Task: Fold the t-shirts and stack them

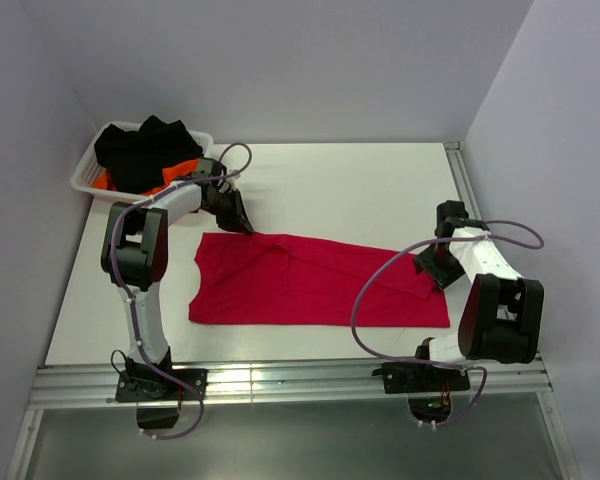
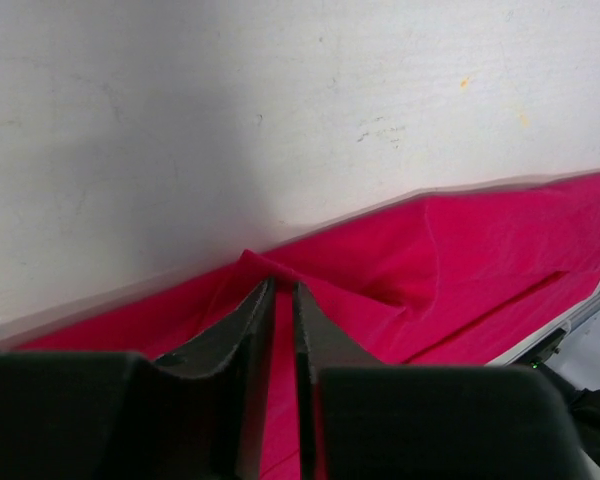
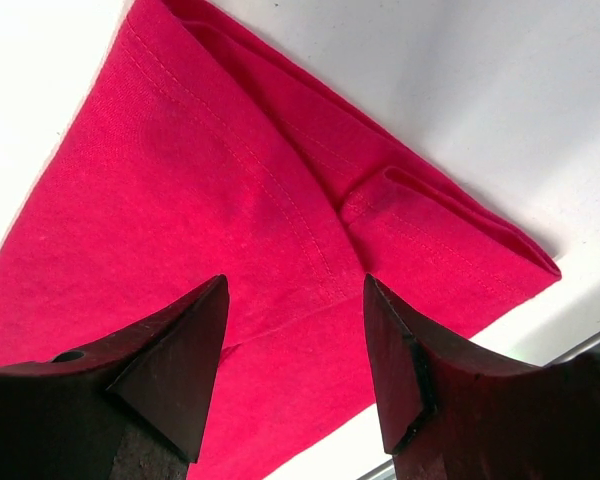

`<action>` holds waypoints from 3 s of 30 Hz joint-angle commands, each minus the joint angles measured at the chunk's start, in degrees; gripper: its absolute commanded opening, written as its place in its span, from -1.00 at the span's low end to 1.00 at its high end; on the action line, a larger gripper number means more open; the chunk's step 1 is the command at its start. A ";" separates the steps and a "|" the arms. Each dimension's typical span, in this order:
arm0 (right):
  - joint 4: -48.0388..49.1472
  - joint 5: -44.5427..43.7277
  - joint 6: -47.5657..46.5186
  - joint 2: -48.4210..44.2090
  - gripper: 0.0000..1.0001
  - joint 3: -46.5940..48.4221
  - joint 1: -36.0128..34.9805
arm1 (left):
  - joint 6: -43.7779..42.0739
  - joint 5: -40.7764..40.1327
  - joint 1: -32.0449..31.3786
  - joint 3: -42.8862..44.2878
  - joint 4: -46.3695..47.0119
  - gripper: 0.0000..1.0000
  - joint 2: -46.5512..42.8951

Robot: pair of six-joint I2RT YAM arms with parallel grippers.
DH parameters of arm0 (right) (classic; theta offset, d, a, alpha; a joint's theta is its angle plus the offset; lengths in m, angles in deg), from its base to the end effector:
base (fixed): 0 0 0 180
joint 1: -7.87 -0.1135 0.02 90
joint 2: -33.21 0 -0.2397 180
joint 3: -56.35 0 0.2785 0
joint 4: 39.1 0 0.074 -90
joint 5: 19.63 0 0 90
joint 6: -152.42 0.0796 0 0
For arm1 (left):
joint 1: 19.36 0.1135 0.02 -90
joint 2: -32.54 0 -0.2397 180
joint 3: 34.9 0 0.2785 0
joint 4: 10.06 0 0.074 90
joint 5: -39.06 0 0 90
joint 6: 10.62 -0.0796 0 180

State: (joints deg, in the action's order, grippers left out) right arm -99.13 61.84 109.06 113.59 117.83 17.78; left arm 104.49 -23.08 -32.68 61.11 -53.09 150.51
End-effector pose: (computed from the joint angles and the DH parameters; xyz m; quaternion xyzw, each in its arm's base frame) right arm 0.2666 -0.0586 0.1097 0.4765 0.8708 -0.0399 0.1146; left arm 0.4310 -0.1403 0.0902 -0.0455 0.9479 -0.2911 0.1211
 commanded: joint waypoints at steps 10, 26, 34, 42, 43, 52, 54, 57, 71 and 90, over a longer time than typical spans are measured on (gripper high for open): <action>0.05 -1.22 0.57 -3.30 0.26 -2.19 0.55 | -1.20 -0.60 -0.56 -0.87 2.55 -0.74 -2.04; -0.84 -2.19 -0.40 -4.71 0.26 -2.80 0.72 | -1.46 -1.49 0.93 3.70 2.11 -0.26 0.59; -1.27 -2.10 -0.75 -4.44 0.26 -1.84 0.72 | -1.37 -1.58 2.25 4.06 2.55 -0.32 3.05; -1.10 -2.63 -1.28 -3.83 0.26 -1.84 0.72 | -1.55 -0.88 2.34 3.71 3.17 -0.38 3.49; -0.92 -2.63 -1.37 -3.65 0.26 -2.19 0.72 | -1.55 -0.70 2.34 3.62 3.17 -0.38 3.41; 0.22 -2.28 -1.28 -2.60 0.26 -2.89 0.81 | -1.64 0.44 2.34 2.65 3.26 -0.41 2.53; 0.57 -2.28 -1.28 -2.42 0.26 -3.07 0.72 | -1.55 0.53 2.34 2.48 3.25 -0.41 2.35; 0.92 -2.19 -1.19 -2.07 0.26 -3.68 0.72 | -1.37 0.88 2.25 1.77 3.60 -0.42 2.00; 2.15 -2.10 -1.28 -0.93 0.26 -4.65 0.72 | -1.64 1.06 1.37 0.63 3.34 -0.40 0.86; 3.38 -2.28 -1.89 -0.22 0.26 -6.23 0.72 | -1.55 0.18 1.11 -0.16 3.34 -0.80 -0.82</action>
State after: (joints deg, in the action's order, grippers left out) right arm -96.73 60.94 107.50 113.21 112.15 18.16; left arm 104.00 -22.71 -31.24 61.11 -50.16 153.31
